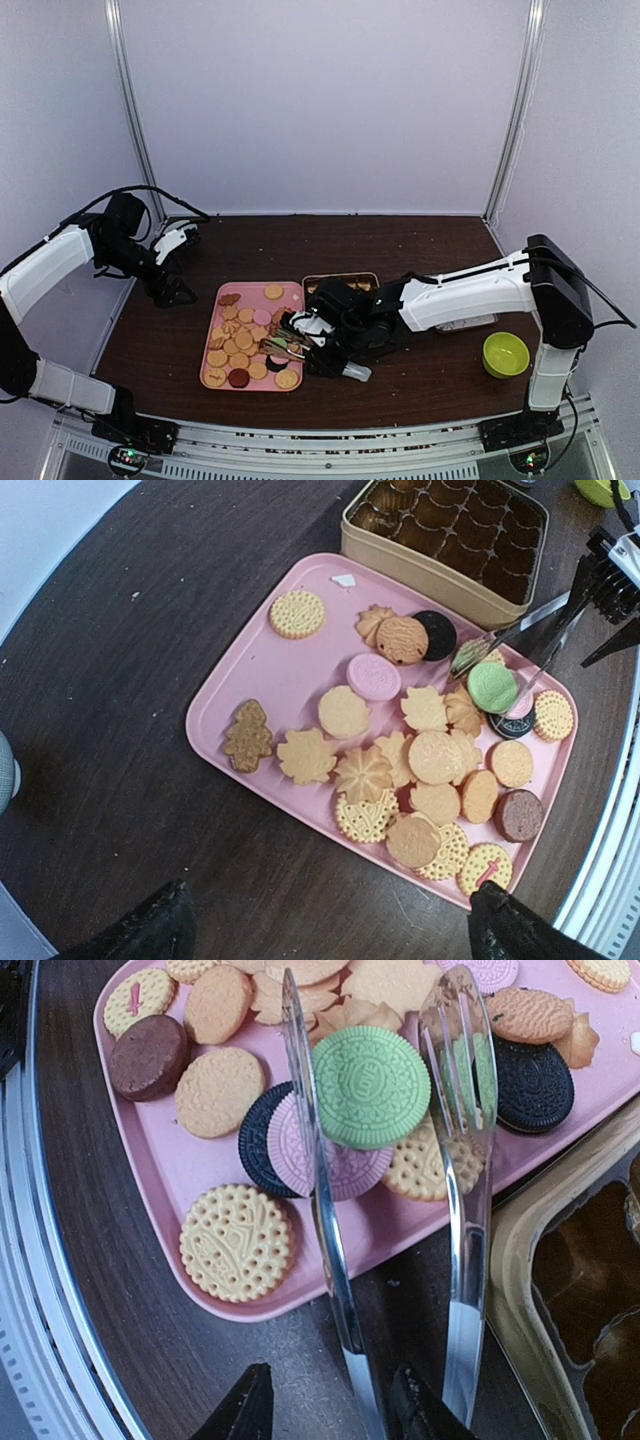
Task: Pack the cookies
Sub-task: Pick up the clamp from the plate.
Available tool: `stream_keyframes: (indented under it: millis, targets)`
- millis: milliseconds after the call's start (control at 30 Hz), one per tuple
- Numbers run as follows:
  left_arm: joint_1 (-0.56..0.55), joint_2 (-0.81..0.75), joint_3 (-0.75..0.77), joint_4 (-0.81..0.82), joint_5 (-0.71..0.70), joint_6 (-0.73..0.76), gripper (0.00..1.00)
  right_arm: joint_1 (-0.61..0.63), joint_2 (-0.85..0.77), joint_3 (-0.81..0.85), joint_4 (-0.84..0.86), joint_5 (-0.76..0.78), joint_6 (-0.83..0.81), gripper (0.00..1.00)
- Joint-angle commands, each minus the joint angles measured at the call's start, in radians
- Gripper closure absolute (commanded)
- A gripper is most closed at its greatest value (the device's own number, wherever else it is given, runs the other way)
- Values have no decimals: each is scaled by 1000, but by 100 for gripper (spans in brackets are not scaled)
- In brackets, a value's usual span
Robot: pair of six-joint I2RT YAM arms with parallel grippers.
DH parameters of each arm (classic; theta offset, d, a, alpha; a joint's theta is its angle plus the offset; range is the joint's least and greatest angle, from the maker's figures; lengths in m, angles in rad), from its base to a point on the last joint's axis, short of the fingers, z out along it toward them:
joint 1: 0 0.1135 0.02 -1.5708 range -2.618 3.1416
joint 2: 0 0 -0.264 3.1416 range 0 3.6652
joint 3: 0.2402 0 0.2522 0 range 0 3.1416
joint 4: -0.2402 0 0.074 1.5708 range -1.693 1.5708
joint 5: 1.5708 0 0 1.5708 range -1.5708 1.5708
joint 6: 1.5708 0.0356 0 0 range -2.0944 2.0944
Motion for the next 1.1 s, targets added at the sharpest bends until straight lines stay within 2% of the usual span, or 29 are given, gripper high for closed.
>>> stream_keyframes:
  millis: [0,367,467,667,933,1067]
  targets:
    - [-12,-13,13,-2,9,4,2,-7,-51,-5,-36,18,-31,59]
    - [-15,7,55,-30,1,14,2,-22,22,-27,-78,-19,-56,66]
    - [-16,7,59,-30,7,14,2,-21,13,-34,-76,-13,-56,75]
    - [-23,-1,64,-32,17,12,2,5,-12,-20,-98,39,-75,100]
    - [-32,-28,71,-94,27,58,2,31,-70,-15,-117,100,-89,100]
    - [-54,-62,69,-155,41,119,3,58,-107,41,-177,109,-104,100]
